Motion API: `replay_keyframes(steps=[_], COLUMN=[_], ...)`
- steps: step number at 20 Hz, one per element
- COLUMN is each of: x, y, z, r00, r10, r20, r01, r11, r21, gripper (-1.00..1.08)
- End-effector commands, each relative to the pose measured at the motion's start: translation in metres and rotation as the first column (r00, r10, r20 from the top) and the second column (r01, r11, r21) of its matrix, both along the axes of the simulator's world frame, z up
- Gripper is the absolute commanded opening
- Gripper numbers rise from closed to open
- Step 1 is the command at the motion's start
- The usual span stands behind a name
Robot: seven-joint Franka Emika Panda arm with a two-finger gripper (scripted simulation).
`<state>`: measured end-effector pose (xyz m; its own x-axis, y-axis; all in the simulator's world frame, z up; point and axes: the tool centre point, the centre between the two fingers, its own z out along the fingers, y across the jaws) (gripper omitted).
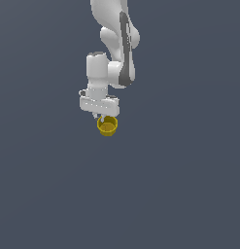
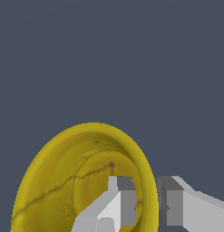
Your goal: Pick up the object and move it to a goal position.
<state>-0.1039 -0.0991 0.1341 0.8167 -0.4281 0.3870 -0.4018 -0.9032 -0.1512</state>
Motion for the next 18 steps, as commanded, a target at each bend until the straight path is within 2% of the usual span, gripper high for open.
replay_keyframes(steps=[1, 18], x=[-0.003, -0.017], y=[-0.005, -0.022], z=[0.012, 0.061], r00=[1.0, 1.0], r10=[0.0, 0.003], r20=[0.002, 0.002], r01=[0.0, -0.003], r11=[1.0, 1.0], r21=[-0.002, -0.002], gripper=[-1.0, -1.0])
